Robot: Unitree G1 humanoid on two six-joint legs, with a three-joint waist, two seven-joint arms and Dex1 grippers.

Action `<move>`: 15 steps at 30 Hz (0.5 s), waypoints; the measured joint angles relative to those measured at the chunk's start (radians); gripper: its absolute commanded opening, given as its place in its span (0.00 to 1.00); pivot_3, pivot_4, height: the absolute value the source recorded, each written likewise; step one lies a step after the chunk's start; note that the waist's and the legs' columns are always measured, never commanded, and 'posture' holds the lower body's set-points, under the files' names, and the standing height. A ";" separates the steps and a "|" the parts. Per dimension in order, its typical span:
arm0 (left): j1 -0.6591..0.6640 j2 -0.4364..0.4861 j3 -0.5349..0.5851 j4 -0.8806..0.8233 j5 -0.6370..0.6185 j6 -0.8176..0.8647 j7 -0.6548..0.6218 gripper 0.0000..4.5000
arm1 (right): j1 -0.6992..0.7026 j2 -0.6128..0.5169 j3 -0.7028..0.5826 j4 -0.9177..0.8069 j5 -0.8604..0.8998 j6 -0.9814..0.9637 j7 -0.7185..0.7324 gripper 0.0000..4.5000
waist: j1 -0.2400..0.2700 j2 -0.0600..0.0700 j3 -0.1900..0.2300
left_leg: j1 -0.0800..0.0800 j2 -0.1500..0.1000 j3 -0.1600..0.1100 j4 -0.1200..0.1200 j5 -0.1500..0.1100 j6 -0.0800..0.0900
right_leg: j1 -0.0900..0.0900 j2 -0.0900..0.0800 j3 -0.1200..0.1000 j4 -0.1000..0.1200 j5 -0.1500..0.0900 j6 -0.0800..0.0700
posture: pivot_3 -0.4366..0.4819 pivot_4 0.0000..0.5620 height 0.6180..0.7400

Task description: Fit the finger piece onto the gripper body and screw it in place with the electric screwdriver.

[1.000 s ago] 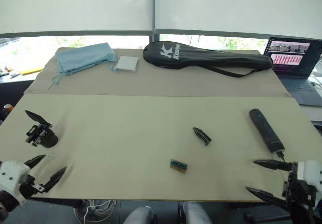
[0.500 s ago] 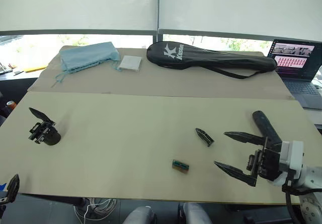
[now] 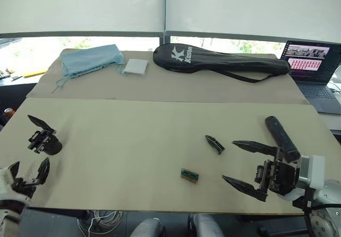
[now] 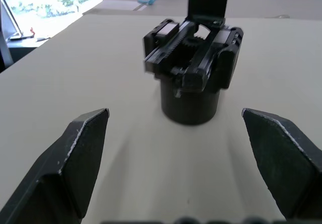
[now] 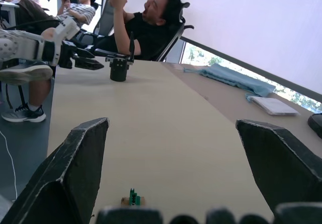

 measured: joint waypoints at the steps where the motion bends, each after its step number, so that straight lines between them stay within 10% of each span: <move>1: -0.016 0.006 -0.016 0.021 0.022 -0.004 0.002 1.00 | -0.006 -0.001 0.004 -0.003 0.000 0.000 -0.005 0.99 | -0.002 0.000 0.000 | 0.000 0.000 0.000 0.000 0.000 0.000 | 0.000 0.000 0.000 0.000 0.000 0.000 | 0.48 0.27 1.00; 15: -0.234 0.027 -0.098 0.305 0.124 -0.112 0.023 1.00 | -0.004 -0.004 0.029 -0.003 -0.022 -0.013 -0.019 0.99 | 0.004 0.002 -0.001 | 0.000 0.000 0.000 0.000 0.000 0.000 | -0.003 0.000 -0.001 0.000 0.000 -0.001 | 0.48 0.27 1.00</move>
